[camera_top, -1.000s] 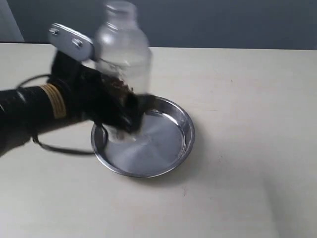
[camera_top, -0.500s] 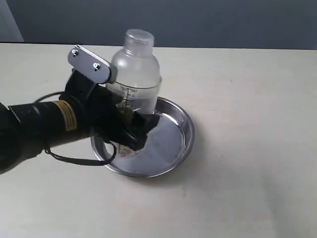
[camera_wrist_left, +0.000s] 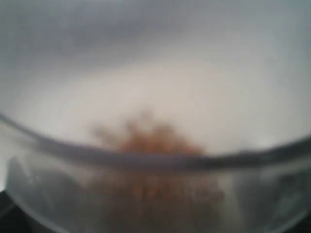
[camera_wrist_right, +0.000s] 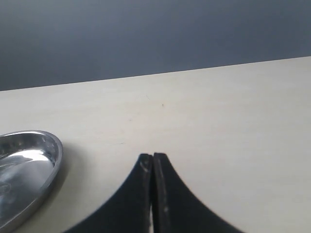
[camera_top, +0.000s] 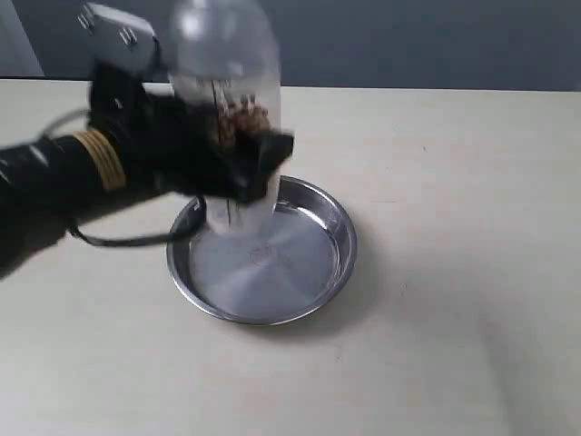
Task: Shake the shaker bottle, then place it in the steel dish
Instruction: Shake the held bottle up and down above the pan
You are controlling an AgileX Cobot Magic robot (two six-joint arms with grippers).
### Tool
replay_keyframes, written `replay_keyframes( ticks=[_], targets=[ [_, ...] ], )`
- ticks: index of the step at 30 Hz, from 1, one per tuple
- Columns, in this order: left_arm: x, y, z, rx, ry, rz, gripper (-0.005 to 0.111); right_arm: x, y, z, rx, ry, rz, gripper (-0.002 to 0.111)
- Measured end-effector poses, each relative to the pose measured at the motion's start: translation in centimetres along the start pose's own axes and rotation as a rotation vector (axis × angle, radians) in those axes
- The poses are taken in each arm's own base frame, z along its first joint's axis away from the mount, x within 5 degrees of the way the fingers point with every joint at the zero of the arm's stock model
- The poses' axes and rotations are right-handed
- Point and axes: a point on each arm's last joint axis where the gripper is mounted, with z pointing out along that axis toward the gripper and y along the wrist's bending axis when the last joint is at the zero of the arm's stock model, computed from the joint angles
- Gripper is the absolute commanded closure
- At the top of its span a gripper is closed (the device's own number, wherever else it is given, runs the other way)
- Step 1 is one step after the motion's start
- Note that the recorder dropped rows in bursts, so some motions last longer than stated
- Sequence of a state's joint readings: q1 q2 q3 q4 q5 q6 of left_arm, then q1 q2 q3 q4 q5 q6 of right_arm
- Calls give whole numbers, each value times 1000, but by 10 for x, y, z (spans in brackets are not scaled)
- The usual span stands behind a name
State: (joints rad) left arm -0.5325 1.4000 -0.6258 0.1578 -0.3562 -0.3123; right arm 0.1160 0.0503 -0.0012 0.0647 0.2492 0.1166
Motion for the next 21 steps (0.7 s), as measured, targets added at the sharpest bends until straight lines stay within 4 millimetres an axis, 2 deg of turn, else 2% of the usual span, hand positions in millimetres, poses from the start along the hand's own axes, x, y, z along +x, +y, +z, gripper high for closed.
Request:
replay_keyframes(
  ticks=[2, 4, 6, 7, 9, 12, 13, 16, 17, 18, 21],
  targets=[
    [19, 4, 5, -29, 129, 9, 106, 0, 0, 0, 0, 0, 0, 109],
    [2, 1, -3, -26, 94, 26, 106, 0, 0, 0, 0, 0, 0, 109],
    [-24, -5, -12, 8, -42, 27, 106, 0, 0, 0, 0, 0, 0, 109],
    [-28, -6, -14, 23, -84, 26, 106, 0, 0, 0, 0, 0, 0, 109],
    [-19, -6, -10, 39, -90, 24, 106, 0, 0, 0, 0, 0, 0, 109],
    [13, -1, 3, 12, 52, 6, 106, 0, 0, 0, 0, 0, 0, 109],
    [11, -1, 2, 11, 65, 20, 106, 0, 0, 0, 0, 0, 0, 109],
    [-25, -9, -11, 40, -78, 39, 106, 0, 0, 0, 0, -2, 0, 109],
    [-30, -10, -12, 49, -106, 34, 106, 0, 0, 0, 0, -2, 0, 109],
    [-27, -11, -11, 60, -115, 29, 106, 0, 0, 0, 0, -2, 0, 109],
    [8, -5, 4, 39, 9, 1, 106, 0, 0, 0, 0, -2, 0, 109]
  ],
)
